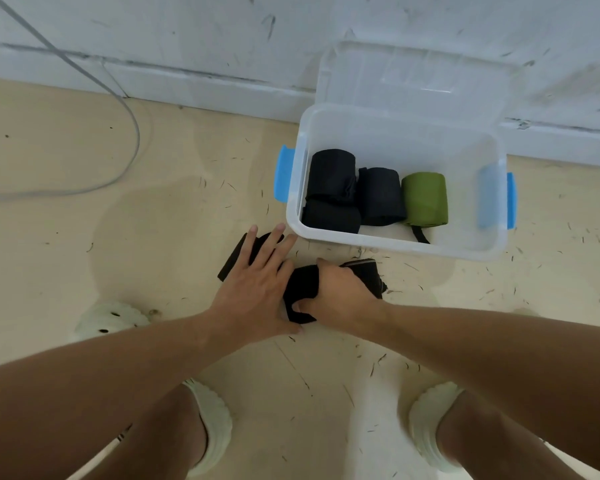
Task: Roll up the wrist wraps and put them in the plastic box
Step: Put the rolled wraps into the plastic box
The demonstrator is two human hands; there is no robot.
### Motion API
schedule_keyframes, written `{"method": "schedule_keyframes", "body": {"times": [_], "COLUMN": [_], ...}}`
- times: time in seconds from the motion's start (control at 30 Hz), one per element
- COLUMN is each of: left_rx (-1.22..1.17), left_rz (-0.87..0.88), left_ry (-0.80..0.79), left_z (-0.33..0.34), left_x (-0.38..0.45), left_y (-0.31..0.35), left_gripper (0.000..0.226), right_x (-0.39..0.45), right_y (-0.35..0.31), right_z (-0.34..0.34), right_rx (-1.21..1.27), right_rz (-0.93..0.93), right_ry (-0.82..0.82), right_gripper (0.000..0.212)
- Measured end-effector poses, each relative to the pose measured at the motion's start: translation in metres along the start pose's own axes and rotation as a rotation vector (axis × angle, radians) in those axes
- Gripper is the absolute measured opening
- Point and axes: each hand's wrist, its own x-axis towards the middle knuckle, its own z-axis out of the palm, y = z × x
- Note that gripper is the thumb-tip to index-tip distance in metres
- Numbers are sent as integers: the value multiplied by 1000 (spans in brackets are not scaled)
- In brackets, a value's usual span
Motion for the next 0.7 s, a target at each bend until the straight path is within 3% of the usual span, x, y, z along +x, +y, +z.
{"method": "schedule_keyframes", "body": {"times": [0.17,0.33,0.47,0.6,0.7], "left_rx": [-126,-460,-689,-762,-692], "left_rz": [38,-11,-192,-346,-274], "left_ry": [96,380,571,748,813], "left_z": [0,-7,-19,-44,-58], "left_x": [-7,-9,4,27,46], "left_y": [-13,-14,-5,-4,-9], "left_gripper": [96,80,69,53,38], "right_x": [2,-29,-75,-111,-114], "right_y": [-4,-3,1,11,13], "right_z": [6,1,-20,-56,-95], "right_rx": [194,278,319,321,346], "right_rz": [151,40,-69,-178,-285], "right_ry": [-18,38,85,236,461], "right_gripper": [69,67,66,69,70]}}
